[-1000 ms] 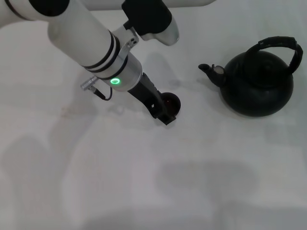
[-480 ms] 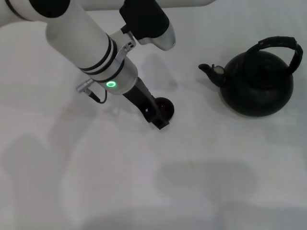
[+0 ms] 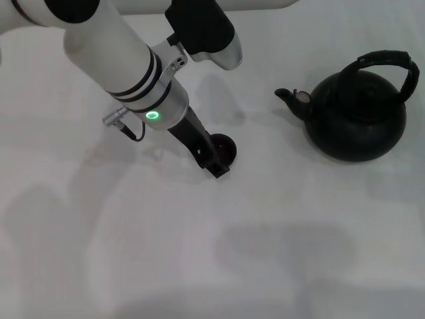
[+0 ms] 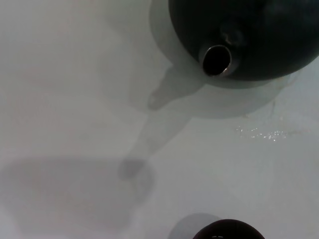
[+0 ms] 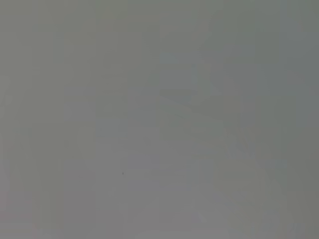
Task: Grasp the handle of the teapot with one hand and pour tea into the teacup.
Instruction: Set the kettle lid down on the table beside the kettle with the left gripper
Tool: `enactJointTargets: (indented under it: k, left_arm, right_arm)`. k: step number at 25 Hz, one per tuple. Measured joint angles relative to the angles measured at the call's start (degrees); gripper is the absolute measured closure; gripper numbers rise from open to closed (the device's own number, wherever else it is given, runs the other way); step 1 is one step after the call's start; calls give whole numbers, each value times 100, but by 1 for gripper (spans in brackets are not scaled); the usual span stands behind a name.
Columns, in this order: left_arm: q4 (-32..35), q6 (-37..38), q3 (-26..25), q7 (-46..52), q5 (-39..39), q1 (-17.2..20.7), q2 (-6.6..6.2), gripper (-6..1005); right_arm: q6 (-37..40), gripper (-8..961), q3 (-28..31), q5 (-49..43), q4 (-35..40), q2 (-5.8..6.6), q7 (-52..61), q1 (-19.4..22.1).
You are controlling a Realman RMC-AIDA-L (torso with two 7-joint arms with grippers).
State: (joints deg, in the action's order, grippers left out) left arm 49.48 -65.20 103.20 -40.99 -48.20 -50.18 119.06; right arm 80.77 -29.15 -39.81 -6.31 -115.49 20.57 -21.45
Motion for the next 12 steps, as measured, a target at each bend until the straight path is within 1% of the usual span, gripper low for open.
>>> enactJointTargets:
  k: [12]
  left_arm:
    - [0, 46, -12, 80, 125, 0, 9, 295]
  right_arm:
    - [-46, 245, -6, 0, 33, 0, 52, -9]
